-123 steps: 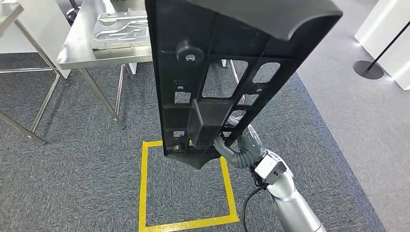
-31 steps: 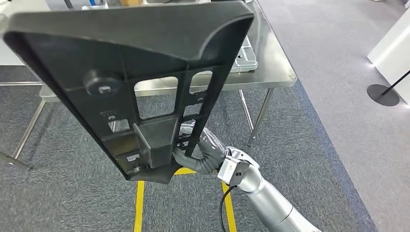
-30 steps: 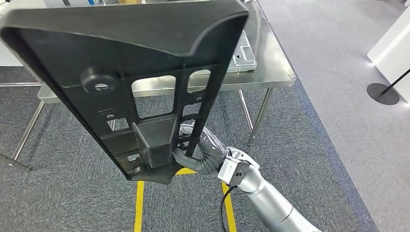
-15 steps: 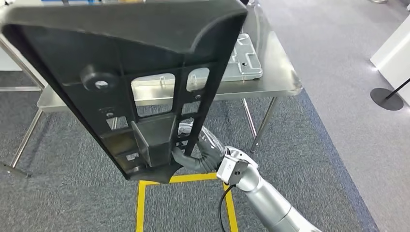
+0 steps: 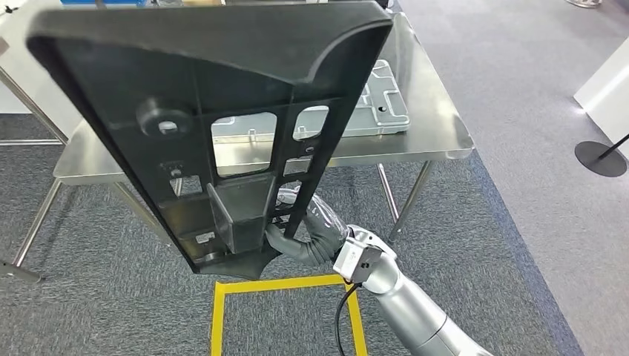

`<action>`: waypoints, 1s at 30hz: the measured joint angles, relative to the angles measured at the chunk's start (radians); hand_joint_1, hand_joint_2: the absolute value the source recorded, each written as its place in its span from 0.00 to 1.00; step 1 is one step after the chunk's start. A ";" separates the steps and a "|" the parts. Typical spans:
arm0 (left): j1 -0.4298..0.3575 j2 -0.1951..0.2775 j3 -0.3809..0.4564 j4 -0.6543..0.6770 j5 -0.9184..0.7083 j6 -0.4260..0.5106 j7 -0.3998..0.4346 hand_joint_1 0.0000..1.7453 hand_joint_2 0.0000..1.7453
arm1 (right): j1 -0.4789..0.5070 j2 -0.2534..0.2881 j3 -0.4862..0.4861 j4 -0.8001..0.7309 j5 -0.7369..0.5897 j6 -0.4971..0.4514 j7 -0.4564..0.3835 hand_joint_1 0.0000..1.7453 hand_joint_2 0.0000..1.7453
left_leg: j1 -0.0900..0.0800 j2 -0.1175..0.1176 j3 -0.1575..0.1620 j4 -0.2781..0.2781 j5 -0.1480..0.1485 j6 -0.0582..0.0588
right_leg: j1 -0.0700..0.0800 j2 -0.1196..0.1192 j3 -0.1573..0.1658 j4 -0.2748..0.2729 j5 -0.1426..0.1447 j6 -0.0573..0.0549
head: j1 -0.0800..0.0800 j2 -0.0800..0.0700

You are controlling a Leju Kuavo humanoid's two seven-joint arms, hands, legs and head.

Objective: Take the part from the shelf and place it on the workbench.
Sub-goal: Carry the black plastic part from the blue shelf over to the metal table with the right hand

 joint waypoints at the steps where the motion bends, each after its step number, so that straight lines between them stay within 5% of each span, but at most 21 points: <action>1: -0.001 0.001 0.000 0.000 0.000 0.000 0.000 0.00 1.00 | 0.001 0.000 0.000 0.000 0.000 -0.001 -0.001 1.00 1.00 | -0.001 0.001 0.004 0.003 -0.006 -0.004 | -0.005 0.001 0.012 -0.012 -0.001 -0.001 | 0.000 0.000; 3: -0.002 0.002 0.000 0.000 0.000 0.001 0.000 0.00 1.00 | 0.000 0.001 0.000 -0.001 -0.002 -0.002 -0.002 1.00 1.00 | 0.000 0.002 -0.021 0.068 -0.037 -0.014 | -0.014 -0.001 0.041 -0.036 -0.004 -0.001 | 0.000 0.000; 5: -0.002 0.004 0.000 0.000 0.000 0.001 0.001 0.00 1.00 | 0.001 0.002 0.000 0.000 -0.002 -0.002 -0.002 1.00 1.00 | 0.006 0.002 -0.098 0.199 -0.081 -0.024 | -0.014 -0.001 0.058 -0.041 -0.016 -0.003 | -0.001 0.000; 7: 0.002 0.005 0.000 0.000 -0.001 0.001 0.001 0.00 1.00 | 0.005 0.002 0.000 0.002 -0.002 -0.002 -0.002 1.00 1.00 | 0.012 0.002 -0.162 0.273 -0.077 -0.034 | -0.016 0.000 0.072 -0.039 -0.031 0.000 | -0.001 0.000; 8: 0.003 0.005 0.000 0.000 -0.001 0.001 0.001 0.00 1.00 | 0.007 0.002 0.000 0.003 -0.002 -0.002 -0.002 1.00 1.00 | 0.015 0.003 -0.169 0.254 -0.044 -0.038 | -0.017 0.001 0.081 -0.037 -0.039 0.003 | -0.001 0.000; 10: 0.003 0.006 0.000 0.000 -0.002 0.003 0.001 0.00 1.00 | 0.008 0.002 0.000 0.005 -0.002 -0.002 -0.002 1.00 1.00 | 0.021 0.004 -0.134 0.131 0.052 -0.044 | -0.021 0.003 0.102 -0.031 -0.061 0.012 | -0.001 0.000; 12: 0.002 0.006 0.000 0.000 -0.002 0.005 0.003 0.00 1.00 | 0.007 0.003 0.000 0.005 -0.002 -0.003 -0.003 1.00 1.00 | 0.020 0.005 -0.096 0.034 0.096 -0.040 | -0.019 0.004 0.112 -0.021 -0.079 0.024 | 0.000 0.000; 17: 0.000 0.006 0.000 0.000 -0.003 0.009 0.008 0.00 1.00 | 0.006 0.004 0.000 0.005 -0.001 -0.003 -0.002 1.00 1.00 | 0.017 0.003 -0.082 0.014 0.077 -0.005 | -0.020 0.004 0.104 0.008 -0.111 0.050 | 0.000 0.000; 19: -0.001 0.006 0.000 0.000 -0.003 0.009 0.008 0.00 1.00 | 0.005 0.005 0.000 0.005 -0.002 -0.003 -0.002 1.00 1.00 | 0.018 0.003 -0.074 0.011 0.071 0.005 | -0.022 0.003 0.044 0.119 -0.156 0.059 | 0.000 0.000; 21: -0.002 0.006 0.000 0.000 -0.003 0.009 0.008 0.00 1.00 | 0.008 0.004 0.000 0.005 -0.002 -0.004 -0.002 1.00 1.00 | 0.017 0.002 -0.067 0.011 0.062 0.010 | -0.023 0.002 -0.049 0.262 -0.194 0.063 | 0.000 0.000; 23: 0.000 0.006 0.000 0.000 -0.003 0.009 0.007 0.00 1.00 | 0.012 0.004 0.000 0.005 -0.002 -0.004 -0.002 1.00 1.00 | 0.015 0.001 -0.053 0.011 0.051 0.010 | -0.022 0.002 -0.091 0.288 -0.160 0.059 | 0.000 0.000; 25: 0.000 0.006 0.000 0.000 -0.004 0.009 0.007 0.00 1.00 | 0.013 0.004 -0.001 0.004 -0.002 -0.005 -0.003 1.00 1.00 | 0.013 -0.001 -0.031 0.010 0.036 0.008 | -0.017 0.002 -0.058 0.164 -0.058 0.044 | 0.000 0.000; 27: -0.001 0.002 0.000 0.000 -0.004 0.009 0.007 0.00 1.00 | 0.013 0.004 -0.001 0.004 -0.002 -0.005 -0.003 1.00 1.00 | 0.010 -0.002 -0.018 0.009 0.023 0.002 | -0.007 0.001 -0.015 0.044 0.003 0.025 | 0.000 0.000; 30: -0.002 0.001 0.000 0.001 -0.008 0.009 0.006 0.00 1.00 | 0.015 0.004 -0.003 -0.001 -0.005 -0.006 -0.004 1.00 1.00 | 0.012 0.001 -0.013 0.002 0.016 -0.015 | 0.000 0.004 -0.001 0.003 -0.002 0.012 | 0.000 0.000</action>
